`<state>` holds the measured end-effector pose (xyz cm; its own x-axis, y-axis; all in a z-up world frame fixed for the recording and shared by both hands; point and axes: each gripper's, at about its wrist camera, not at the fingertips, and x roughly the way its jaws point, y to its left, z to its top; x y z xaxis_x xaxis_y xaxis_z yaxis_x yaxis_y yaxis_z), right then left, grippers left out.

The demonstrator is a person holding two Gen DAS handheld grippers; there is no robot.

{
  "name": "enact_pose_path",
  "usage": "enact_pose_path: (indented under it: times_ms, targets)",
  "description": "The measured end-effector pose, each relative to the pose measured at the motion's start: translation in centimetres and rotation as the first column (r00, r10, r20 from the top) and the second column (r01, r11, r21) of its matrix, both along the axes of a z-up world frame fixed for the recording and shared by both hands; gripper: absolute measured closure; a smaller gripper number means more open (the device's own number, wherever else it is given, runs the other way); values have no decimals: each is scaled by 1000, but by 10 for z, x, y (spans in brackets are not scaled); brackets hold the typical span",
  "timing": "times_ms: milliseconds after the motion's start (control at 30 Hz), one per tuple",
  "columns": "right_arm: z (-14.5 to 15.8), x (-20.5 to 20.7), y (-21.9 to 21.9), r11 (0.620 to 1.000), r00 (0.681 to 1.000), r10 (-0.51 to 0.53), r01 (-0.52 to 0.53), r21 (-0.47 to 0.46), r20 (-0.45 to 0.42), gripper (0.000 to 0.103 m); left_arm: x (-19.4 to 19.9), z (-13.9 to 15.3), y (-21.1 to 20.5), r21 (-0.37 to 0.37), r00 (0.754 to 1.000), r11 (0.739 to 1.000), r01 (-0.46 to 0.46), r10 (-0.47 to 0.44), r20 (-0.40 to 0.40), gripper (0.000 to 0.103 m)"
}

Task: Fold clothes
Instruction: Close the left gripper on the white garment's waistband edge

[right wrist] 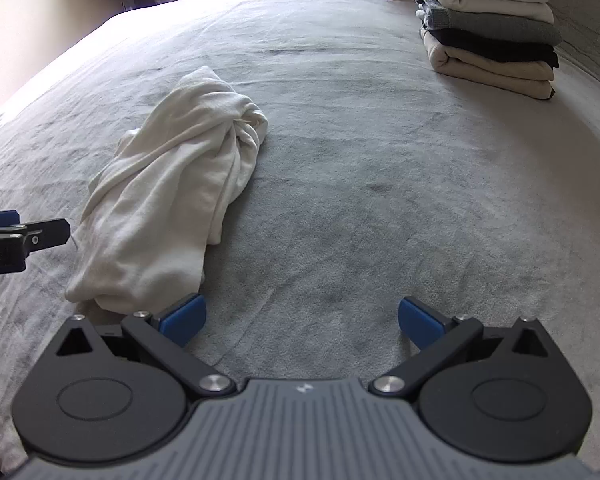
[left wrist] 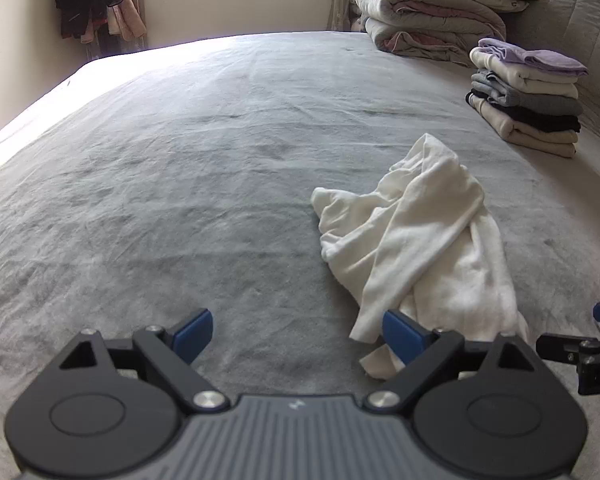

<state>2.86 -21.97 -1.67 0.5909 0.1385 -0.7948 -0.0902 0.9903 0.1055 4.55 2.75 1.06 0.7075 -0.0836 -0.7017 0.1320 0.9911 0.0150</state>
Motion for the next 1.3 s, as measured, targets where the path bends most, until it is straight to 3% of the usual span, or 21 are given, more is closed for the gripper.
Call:
enact_pose_path:
  times_ms: [133, 200, 233, 300, 400, 633, 833, 933, 1233, 1300]
  targets:
    - [10, -4, -1, 998, 999, 1, -3, 58, 40, 0, 3, -2, -8, -79, 997, 994, 73, -71, 35, 22]
    - [14, -5, -2, 997, 998, 1, -6, 81, 61, 0, 4, -6, -12, -103, 995, 990, 92, -89, 34, 44]
    - [16, -6, -2, 995, 998, 0, -7, 96, 71, 0, 3, -7, -13, -122, 995, 988, 96, -92, 36, 50]
    - [19, -7, -8, 988, 995, -7, -8, 154, 99, 0, 1, -7, -14, -160, 994, 982, 104, -99, 40, 74]
    - [24, -7, -14, 975, 994, -31, 6, 220, 109, 0, -3, -8, -16, -216, 993, 969, 116, -108, 47, 95]
    - [32, -7, -25, 952, 993, -48, 12, 305, 112, 5, -19, 2, -19, -334, 979, 920, 203, -184, 88, 99]
    - [35, -5, -30, 935, 994, -53, 17, 353, 93, 10, -36, 8, -40, -369, 934, 860, 354, -346, 89, 101]
    - [34, -5, -29, 936, 995, -36, 1, 353, 95, 17, -40, 7, -51, -346, 915, 850, 396, -397, 72, 101]
    - [31, -4, -27, 929, 997, -28, -1, 370, 75, 18, -40, 8, -49, -331, 907, 851, 407, -420, 35, 100]
    - [30, -3, -24, 929, 998, -18, -9, 371, 67, 23, -39, 8, -46, -336, 912, 855, 394, -410, 24, 98]
